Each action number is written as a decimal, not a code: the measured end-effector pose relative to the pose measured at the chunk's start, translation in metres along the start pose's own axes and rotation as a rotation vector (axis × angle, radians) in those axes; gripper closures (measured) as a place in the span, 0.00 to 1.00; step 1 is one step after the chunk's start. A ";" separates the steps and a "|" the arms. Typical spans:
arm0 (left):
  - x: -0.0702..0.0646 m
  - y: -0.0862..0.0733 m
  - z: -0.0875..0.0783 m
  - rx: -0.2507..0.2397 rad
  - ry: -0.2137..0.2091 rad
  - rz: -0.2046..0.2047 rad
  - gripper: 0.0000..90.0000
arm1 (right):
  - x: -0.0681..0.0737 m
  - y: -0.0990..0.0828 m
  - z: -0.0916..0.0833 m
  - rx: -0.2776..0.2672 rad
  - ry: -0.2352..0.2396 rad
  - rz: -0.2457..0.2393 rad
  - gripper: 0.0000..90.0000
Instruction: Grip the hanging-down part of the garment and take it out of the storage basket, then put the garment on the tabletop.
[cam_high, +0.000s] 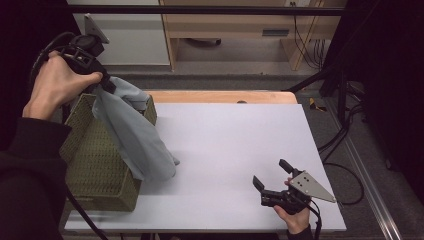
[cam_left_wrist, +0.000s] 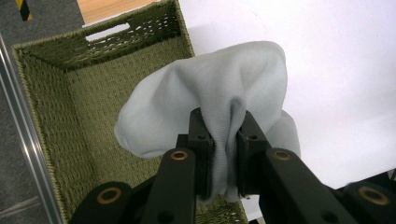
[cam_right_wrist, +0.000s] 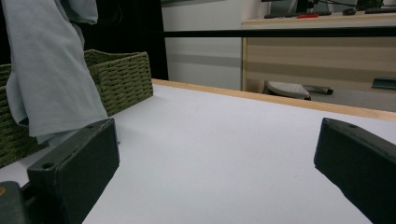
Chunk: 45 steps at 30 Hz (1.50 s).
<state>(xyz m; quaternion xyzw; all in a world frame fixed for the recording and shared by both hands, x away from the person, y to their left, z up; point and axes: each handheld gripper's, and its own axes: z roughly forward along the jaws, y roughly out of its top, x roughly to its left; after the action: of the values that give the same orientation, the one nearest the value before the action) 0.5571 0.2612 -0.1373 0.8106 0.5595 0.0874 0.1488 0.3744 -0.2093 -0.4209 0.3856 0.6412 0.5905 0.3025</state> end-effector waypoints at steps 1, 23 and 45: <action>0.000 0.000 0.000 0.001 0.000 0.001 0.88 | 0.000 0.000 0.000 0.002 0.000 0.003 0.00; 0.000 0.001 0.001 0.001 -0.005 0.001 0.88 | -0.001 -0.008 -0.001 0.026 0.000 0.008 0.01; -0.046 0.008 0.000 -0.029 -0.048 0.131 0.88 | -0.002 -0.010 0.000 0.045 -0.001 0.022 0.01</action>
<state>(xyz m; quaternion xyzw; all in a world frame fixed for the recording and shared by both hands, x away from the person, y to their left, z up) 0.5471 0.2153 -0.1338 0.8451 0.5003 0.0854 0.1680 0.3740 -0.2114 -0.4305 0.3998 0.6498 0.5791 0.2874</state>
